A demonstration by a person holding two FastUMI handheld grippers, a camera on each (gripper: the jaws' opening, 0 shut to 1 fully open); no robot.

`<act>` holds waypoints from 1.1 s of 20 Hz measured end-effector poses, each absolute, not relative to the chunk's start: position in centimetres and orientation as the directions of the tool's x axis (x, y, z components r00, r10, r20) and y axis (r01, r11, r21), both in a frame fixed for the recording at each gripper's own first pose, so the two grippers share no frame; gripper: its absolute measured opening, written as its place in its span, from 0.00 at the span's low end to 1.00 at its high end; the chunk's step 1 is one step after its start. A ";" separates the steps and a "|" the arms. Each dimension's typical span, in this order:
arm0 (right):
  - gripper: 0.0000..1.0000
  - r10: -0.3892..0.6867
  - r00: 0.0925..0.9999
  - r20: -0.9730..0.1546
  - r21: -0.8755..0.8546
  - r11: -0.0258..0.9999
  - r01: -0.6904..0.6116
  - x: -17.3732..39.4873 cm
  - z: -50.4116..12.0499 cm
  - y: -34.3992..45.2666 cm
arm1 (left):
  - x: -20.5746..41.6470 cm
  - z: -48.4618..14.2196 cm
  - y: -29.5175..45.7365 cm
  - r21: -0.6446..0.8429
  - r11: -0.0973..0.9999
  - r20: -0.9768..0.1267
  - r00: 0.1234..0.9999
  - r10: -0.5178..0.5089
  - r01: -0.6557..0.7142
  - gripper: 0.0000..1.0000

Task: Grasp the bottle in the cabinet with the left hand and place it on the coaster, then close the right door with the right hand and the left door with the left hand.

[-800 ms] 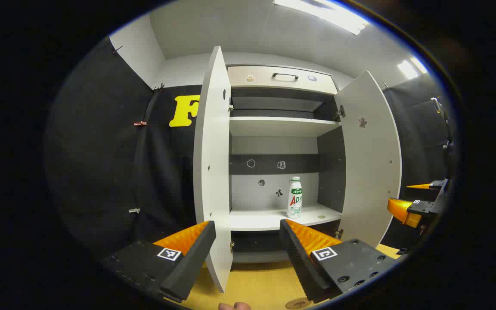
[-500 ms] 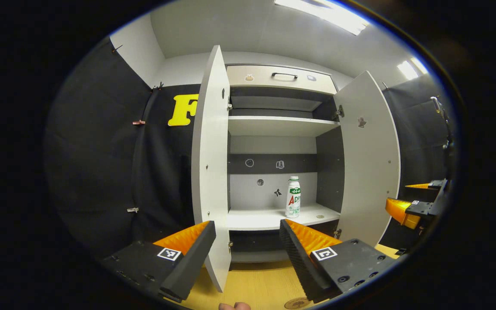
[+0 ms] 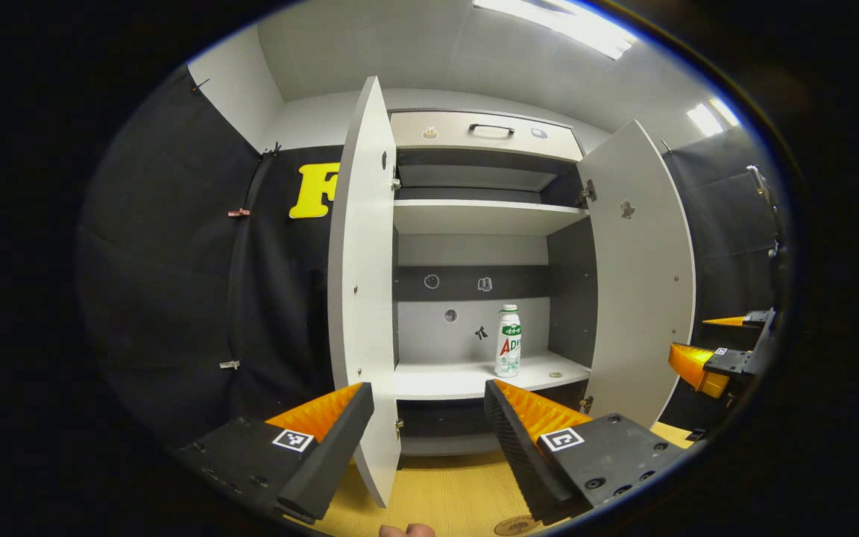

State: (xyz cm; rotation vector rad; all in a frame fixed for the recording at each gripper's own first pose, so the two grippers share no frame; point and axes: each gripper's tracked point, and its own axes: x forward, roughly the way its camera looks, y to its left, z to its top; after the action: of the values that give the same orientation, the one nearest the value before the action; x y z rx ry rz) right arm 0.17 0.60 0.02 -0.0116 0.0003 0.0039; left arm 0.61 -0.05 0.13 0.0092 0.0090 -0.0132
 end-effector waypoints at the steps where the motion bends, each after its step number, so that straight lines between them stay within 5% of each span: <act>1: 0.98 0.004 1.000 0.002 -0.009 1.000 -0.003 0.2 0.0 0.5 | 0.6 0.0 -0.1 0.012 1.000 -0.010 1.000 -0.013 0.013 0.95; 10: 0.97 -0.036 0.999 0.021 -0.009 0.999 0.037 -0.4 0.9 -3.8 | 5.9 1.1 -6.4 0.003 0.994 0.006 0.994 -0.112 0.112 0.95; 22: 0.97 -0.186 0.982 -0.043 -0.010 0.983 0.186 1.2 -1.8 -16.2 | 21.9 -0.6 -17.0 -0.049 0.975 -0.042 0.975 -0.219 0.217 0.95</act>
State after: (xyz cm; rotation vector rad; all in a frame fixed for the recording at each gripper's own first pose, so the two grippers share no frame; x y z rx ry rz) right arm 1.24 -16.24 -1.84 -0.0063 0.0444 -0.1871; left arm 21.93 -16.98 -0.61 -0.0442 0.0473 -0.2200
